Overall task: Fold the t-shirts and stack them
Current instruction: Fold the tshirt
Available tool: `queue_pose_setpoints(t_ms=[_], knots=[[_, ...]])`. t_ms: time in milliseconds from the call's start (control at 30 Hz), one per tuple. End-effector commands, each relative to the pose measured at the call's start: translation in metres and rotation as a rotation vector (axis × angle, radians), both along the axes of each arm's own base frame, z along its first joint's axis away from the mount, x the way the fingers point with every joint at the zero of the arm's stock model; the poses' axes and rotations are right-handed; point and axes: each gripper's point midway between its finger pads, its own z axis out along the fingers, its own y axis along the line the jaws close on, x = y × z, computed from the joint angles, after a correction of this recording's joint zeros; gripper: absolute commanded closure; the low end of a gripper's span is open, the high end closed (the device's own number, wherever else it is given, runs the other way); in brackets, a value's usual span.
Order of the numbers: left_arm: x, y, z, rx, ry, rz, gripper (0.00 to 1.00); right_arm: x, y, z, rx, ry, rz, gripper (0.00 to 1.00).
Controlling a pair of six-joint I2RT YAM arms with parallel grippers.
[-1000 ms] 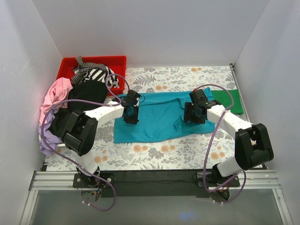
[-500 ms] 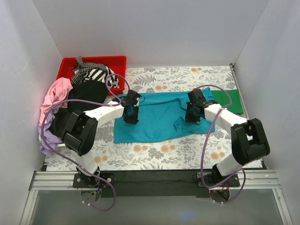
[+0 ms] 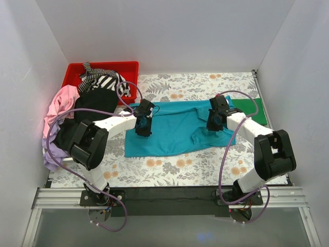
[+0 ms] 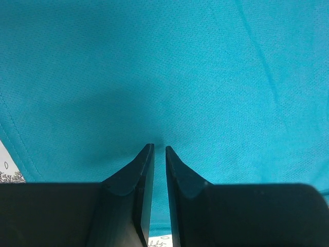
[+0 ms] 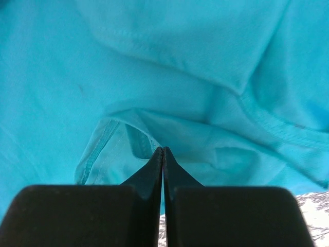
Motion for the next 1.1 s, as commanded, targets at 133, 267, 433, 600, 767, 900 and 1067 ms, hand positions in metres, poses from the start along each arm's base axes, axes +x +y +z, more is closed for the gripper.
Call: queue_pose_setpoints(t_ms=[133,267,433,600,767,900,1067], knots=[[0.011,-0.001,0.010,0.010,-0.038,0.001,0.87,0.052,-0.025,0.043,-0.065,-0.158,-0.019,0.99],[0.012,-0.002,0.009,0.009,-0.034,0.000,0.87,0.074,-0.031,0.048,-0.086,-0.173,0.000,0.99],[0.012,0.000,0.008,0.017,-0.033,0.001,0.87,0.096,-0.029,0.035,-0.101,-0.146,0.036,0.99],[0.011,0.004,0.004,0.040,-0.029,0.007,0.87,0.108,-0.009,0.019,-0.031,-0.086,0.131,0.76],[0.017,0.014,0.009,0.088,-0.063,0.039,0.87,0.099,-0.031,0.032,-0.127,-0.114,0.103,0.48],[0.020,0.011,0.026,0.056,-0.096,0.032,0.84,0.087,-0.046,0.058,-0.178,-0.171,0.108,0.43],[0.002,0.006,0.032,-0.013,-0.054,0.055,0.80,0.061,-0.057,0.057,-0.204,-0.146,0.138,0.43]])
